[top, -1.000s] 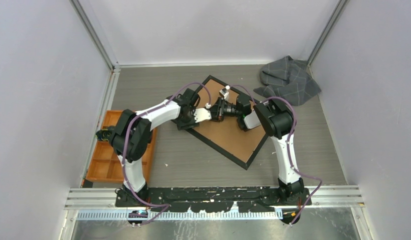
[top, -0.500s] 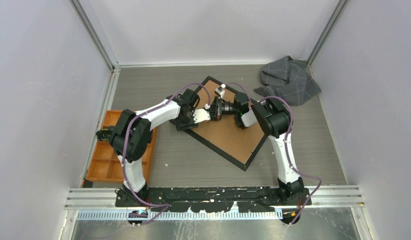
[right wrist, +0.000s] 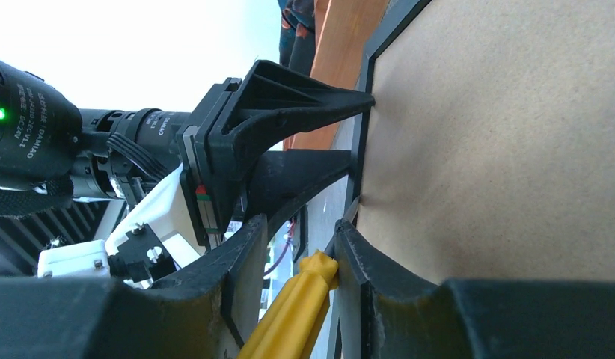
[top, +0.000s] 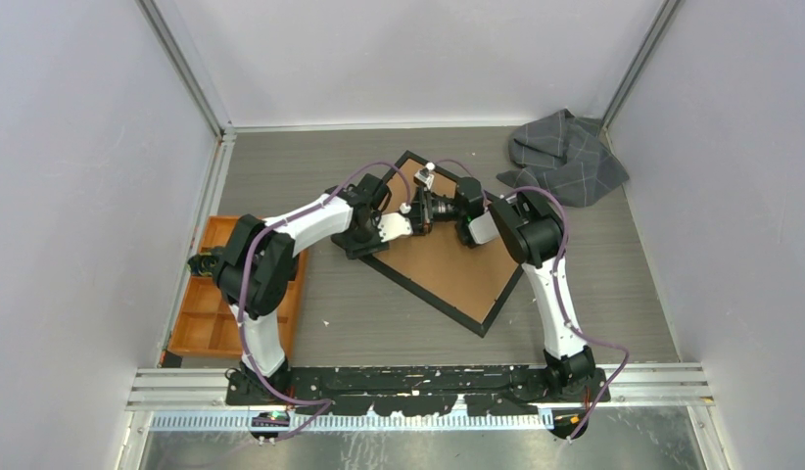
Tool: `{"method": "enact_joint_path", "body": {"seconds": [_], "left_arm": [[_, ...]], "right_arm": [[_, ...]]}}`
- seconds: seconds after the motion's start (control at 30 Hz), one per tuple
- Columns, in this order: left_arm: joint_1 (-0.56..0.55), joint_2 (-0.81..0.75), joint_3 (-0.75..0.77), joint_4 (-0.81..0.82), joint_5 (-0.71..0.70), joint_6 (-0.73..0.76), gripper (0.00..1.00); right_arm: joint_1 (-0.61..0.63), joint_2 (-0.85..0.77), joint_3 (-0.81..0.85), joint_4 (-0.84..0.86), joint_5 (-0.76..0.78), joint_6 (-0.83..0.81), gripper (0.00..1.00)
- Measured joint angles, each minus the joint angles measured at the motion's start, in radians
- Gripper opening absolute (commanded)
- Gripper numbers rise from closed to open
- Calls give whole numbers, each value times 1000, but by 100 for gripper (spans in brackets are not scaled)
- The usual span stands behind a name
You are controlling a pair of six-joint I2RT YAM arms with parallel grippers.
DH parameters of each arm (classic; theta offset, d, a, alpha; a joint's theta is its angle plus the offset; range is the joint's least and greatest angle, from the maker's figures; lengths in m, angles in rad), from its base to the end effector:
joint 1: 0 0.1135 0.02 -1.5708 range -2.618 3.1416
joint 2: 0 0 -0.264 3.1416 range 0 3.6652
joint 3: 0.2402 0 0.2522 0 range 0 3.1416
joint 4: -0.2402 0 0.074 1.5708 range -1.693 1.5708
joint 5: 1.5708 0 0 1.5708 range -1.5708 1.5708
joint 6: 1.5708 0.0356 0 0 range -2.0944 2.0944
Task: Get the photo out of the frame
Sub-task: Release the photo frame item from the photo frame.
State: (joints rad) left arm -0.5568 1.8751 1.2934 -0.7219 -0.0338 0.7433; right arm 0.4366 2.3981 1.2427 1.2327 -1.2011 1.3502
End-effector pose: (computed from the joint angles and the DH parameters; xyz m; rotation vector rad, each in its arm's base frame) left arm 0.3111 -0.1922 0.1752 1.7364 2.2946 0.0844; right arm 0.3980 0.2223 0.0990 -0.3738 2.0510 2.1302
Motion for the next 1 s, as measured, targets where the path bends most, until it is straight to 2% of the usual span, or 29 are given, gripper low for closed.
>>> {"method": "enact_joint_path", "body": {"seconds": [0.6, 0.67, 0.73, 0.8, 0.9, 0.93, 1.0], "left_arm": [[-19, -4, -3, 22, -9, -30, 21], [-20, -4, -3, 31, -4, -31, 23], [-21, -4, -3, 45, 6, -29, 30], [-22, -5, -3, 58, 19, -26, 44], [-22, -9, -2, 70, 40, -13, 77], [-22, -13, -2, 82, 45, -8, 97], [-21, -23, -1, 95, 63, 2, 100]], "right_arm": [[-30, 56, 35, 50, -49, 185, 1], [-41, 65, 35, 56, -53, 216, 1], [-52, 68, 35, 60, -60, 238, 2], [-63, 68, 35, 62, -70, 251, 2], [-75, 68, 35, 68, -86, 263, 2], [-79, 68, 35, 70, -94, 276, 2], [-83, 68, 35, 85, -125, 305, 2]]}}
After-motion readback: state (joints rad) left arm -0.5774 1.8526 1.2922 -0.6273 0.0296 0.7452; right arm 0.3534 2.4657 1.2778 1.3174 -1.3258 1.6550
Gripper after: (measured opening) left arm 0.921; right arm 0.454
